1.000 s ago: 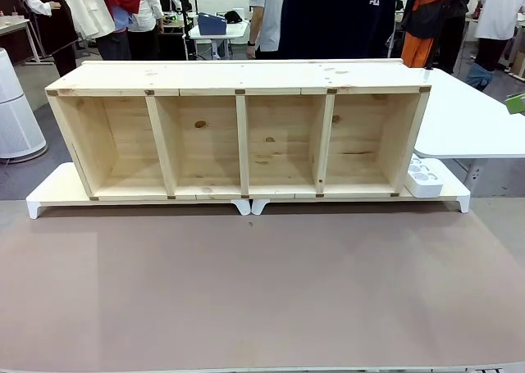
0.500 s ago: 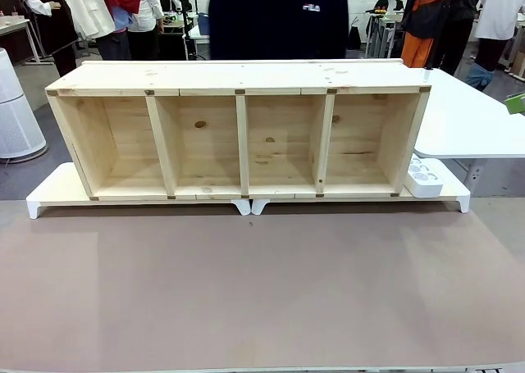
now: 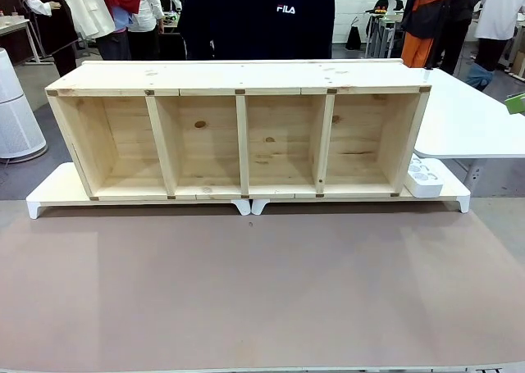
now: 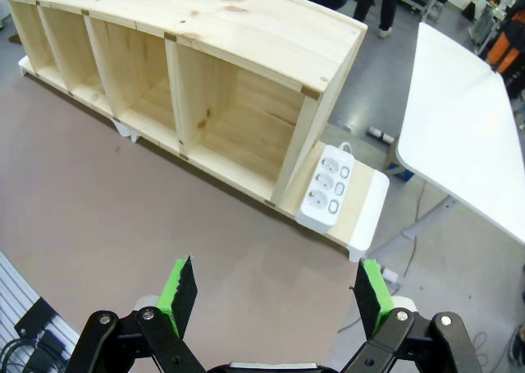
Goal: Perform cable management.
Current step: When the cord part of the Power Cable appears at the lower middle area of the table and stops, grasp the cord part of the Power Cable.
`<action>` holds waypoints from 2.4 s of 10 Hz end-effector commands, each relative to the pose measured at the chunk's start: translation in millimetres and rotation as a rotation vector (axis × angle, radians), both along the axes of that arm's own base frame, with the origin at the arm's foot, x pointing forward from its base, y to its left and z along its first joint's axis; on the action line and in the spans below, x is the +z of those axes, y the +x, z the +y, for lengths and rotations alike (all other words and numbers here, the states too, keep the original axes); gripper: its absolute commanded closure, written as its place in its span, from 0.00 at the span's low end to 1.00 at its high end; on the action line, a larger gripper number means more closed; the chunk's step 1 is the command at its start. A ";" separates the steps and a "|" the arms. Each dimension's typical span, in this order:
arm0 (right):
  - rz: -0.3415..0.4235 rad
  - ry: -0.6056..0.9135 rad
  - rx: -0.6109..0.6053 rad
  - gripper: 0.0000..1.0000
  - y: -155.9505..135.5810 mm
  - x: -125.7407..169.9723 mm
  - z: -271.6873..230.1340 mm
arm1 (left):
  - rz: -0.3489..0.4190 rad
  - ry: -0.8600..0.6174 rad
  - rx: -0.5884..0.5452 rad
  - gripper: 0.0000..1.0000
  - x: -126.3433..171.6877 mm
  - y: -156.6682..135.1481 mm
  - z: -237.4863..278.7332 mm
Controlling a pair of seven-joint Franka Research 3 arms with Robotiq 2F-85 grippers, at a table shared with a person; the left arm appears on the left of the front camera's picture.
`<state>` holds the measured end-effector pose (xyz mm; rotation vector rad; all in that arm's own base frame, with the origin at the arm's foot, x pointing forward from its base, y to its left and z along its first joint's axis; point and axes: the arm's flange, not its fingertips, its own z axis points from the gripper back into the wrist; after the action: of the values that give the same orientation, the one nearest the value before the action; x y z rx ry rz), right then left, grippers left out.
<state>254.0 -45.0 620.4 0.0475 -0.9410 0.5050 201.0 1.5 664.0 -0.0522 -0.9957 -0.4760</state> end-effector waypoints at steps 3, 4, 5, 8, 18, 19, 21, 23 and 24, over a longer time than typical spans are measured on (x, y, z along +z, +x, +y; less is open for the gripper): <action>-0.007 -0.004 -0.003 0.00 5.0 -0.5 2.3 | -0.008 -0.017 0.004 0.00 1.4 0.7 -1.8; -0.007 -0.004 -0.003 0.00 5.0 -0.5 2.3 | -0.008 -0.017 0.004 0.00 1.4 0.7 -1.8; -0.007 -0.004 -0.003 0.00 5.0 -0.5 2.3 | -0.008 -0.017 0.004 0.00 1.4 0.7 -1.8; -0.007 -0.004 -0.003 0.00 5.0 -0.5 2.3 | -0.008 -0.017 0.004 0.00 1.4 0.7 -1.8; -0.007 -0.004 -0.003 0.00 5.0 -0.5 2.3 | -0.008 -0.017 0.004 0.00 1.4 0.7 -1.8; -0.007 -0.004 -0.003 0.00 5.0 -0.5 2.3 | -0.008 -0.017 0.004 0.00 1.4 0.7 -1.8; -0.007 -0.004 -0.003 0.00 5.0 -0.5 2.3 | -0.008 -0.017 0.004 0.00 1.4 0.7 -1.8; -0.007 -0.004 -0.003 0.00 5.0 -0.5 2.3 | -0.008 -0.017 0.004 0.00 1.4 0.7 -1.8; -0.007 -0.004 -0.003 0.00 5.0 -0.5 2.3 | -0.008 -0.017 0.004 0.00 1.4 0.7 -1.8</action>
<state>254.0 -45.0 620.4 0.0475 -0.9410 0.5050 201.0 1.5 664.0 -0.0523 -0.9958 -0.4759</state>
